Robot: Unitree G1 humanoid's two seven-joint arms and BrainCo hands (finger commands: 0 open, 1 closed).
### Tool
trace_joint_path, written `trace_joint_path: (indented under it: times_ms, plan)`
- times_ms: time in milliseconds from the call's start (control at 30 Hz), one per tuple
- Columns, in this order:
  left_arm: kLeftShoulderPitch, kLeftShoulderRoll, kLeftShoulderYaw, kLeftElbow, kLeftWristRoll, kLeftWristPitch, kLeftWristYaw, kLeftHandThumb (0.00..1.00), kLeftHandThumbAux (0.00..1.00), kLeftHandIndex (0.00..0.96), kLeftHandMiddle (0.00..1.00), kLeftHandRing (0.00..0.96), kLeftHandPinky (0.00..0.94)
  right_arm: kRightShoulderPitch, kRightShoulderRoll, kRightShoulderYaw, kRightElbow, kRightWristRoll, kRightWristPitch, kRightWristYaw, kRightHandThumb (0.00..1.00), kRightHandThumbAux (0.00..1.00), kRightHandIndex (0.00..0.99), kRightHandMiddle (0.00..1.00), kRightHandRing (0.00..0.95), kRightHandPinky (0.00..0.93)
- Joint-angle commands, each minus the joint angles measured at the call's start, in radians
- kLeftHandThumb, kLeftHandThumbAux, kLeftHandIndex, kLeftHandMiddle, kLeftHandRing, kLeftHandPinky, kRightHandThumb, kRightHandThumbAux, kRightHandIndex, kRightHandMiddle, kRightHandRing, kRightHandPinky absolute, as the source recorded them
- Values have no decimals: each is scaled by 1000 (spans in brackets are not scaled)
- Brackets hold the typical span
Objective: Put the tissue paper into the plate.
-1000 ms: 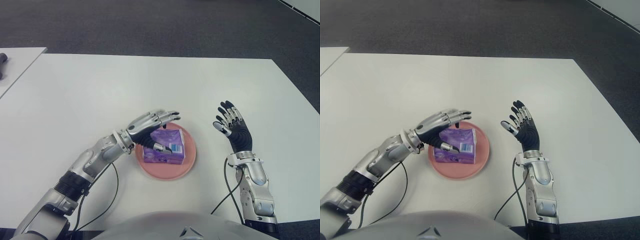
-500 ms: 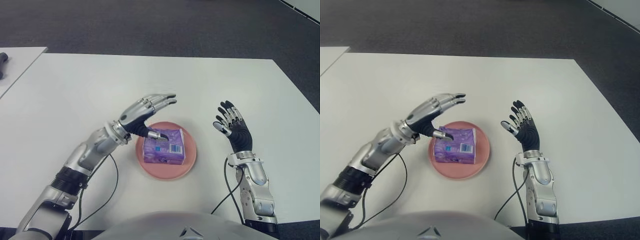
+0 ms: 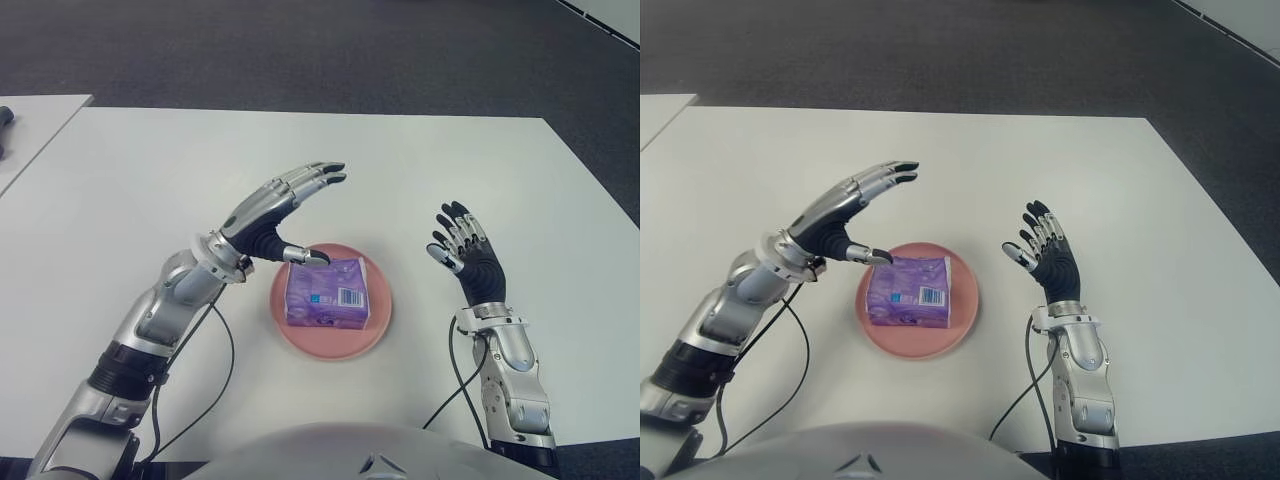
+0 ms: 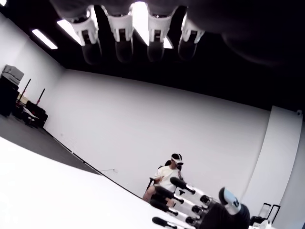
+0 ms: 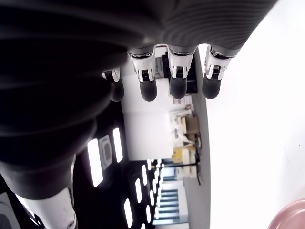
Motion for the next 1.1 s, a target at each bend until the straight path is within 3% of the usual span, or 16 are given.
trace_joint_path:
  times_ms: [33, 267, 433, 600, 700, 900, 1100]
  plan:
    - [-16, 14, 33, 11, -46, 19, -43, 27, 251, 0, 0, 0, 0, 18, 5, -1, -7, 2, 22, 1, 0, 762, 3, 0, 0, 0]
    - [-62, -34, 81, 81, -100, 20, -12, 1, 298, 0, 0, 0, 0, 25, 10, 5, -20, -2, 27, -3, 0, 762, 3, 0, 0, 0]
    - [-105, -90, 170, 169, -133, 5, 78, 2, 318, 0, 0, 0, 0, 32, 14, 10, -31, -6, 29, -6, 0, 762, 3, 0, 0, 0]
    - [-90, -189, 215, 133, -187, 128, 142, 0, 316, 0, 0, 0, 0, 40, 17, 16, -44, -9, 32, -10, 0, 762, 3, 0, 0, 0]
    - [-77, -248, 233, 141, -196, 156, 194, 0, 306, 0, 0, 0, 0, 46, 18, 19, -53, -10, 34, -13, 0, 762, 3, 0, 0, 0]
    - [-61, -283, 266, 271, -195, 105, 244, 0, 319, 0, 0, 0, 0, 55, 19, 23, -65, -11, 38, -16, 0, 762, 3, 0, 0, 0]
    - [-89, -290, 299, 383, -205, 95, 272, 0, 330, 0, 0, 0, 0, 61, 20, 26, -74, -12, 40, -18, 0, 762, 3, 0, 0, 0]
